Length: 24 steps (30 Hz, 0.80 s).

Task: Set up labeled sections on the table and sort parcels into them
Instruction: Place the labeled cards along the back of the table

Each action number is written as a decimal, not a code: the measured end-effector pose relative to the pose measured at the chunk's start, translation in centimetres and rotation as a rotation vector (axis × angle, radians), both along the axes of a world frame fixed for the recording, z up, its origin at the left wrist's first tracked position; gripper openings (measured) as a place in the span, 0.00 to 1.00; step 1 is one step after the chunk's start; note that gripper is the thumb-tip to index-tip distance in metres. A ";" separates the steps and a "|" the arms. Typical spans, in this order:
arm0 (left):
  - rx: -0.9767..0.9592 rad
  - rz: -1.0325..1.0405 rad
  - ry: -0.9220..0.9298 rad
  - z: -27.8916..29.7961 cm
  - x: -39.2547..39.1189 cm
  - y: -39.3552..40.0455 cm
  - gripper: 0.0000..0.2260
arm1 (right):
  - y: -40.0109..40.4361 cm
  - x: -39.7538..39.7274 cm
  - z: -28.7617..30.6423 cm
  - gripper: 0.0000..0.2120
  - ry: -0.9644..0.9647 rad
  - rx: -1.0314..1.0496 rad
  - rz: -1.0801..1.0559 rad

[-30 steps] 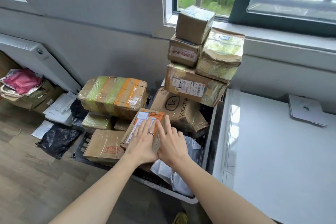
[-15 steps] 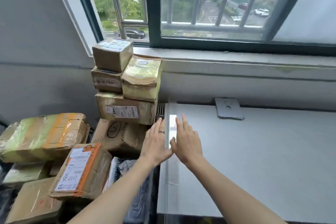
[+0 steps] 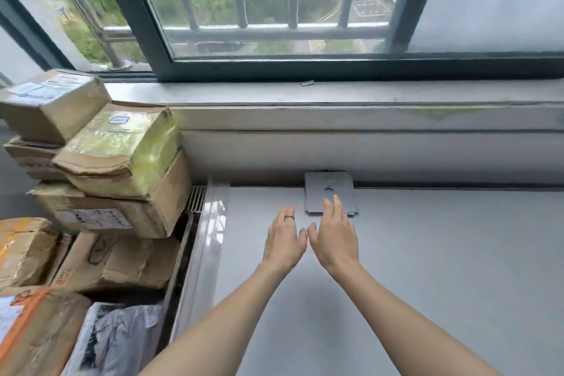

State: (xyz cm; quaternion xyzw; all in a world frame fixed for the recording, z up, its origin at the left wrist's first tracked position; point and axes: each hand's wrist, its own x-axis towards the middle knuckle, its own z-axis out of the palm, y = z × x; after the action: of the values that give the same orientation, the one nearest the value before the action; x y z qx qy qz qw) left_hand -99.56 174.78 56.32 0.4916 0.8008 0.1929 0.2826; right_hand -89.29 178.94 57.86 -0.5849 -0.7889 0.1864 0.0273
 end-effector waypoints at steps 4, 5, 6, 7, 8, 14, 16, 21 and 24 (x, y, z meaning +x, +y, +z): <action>-0.035 0.205 -0.183 -2.0 1.9 4.2 0.21 | 4.6 2.7 -2.5 0.25 0.031 -0.050 -0.060; -0.042 0.255 -0.214 -2.5 2.1 5.0 0.20 | 5.6 3.2 -3.0 0.24 0.053 -0.070 -0.089; -0.050 0.307 -0.243 -2.9 2.2 5.8 0.20 | 6.6 3.5 -3.6 0.23 0.077 -0.094 -0.120; -0.058 0.361 -0.274 -3.4 2.1 6.5 0.19 | 7.5 3.6 -4.0 0.23 0.094 -0.119 -0.149; -0.065 0.413 -0.304 -3.8 2.1 7.2 0.18 | 8.4 3.7 -4.6 0.23 0.102 -0.140 -0.172; -0.082 0.618 -0.449 -6.7 1.9 11.4 0.19 | 12.9 2.6 -8.1 0.29 0.153 -0.213 -0.308; -0.062 0.678 -0.470 -7.4 1.8 12.5 0.19 | 13.8 2.1 -9.2 0.32 0.156 -0.230 -0.361; -0.048 0.783 -0.518 -9.1 2.1 14.0 0.17 | 14.8 1.2 -11.3 0.36 0.153 -0.210 -0.529; -0.047 0.812 -0.555 -9.9 2.0 13.8 0.13 | 15.4 1.4 -11.9 0.40 0.256 -0.268 -0.623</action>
State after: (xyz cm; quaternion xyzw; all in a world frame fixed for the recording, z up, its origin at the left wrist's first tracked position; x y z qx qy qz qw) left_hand -97.53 188.55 46.38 0.0632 0.8262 0.3933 0.3983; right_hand -87.93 194.31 46.00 -0.7675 -0.5316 0.3425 0.1047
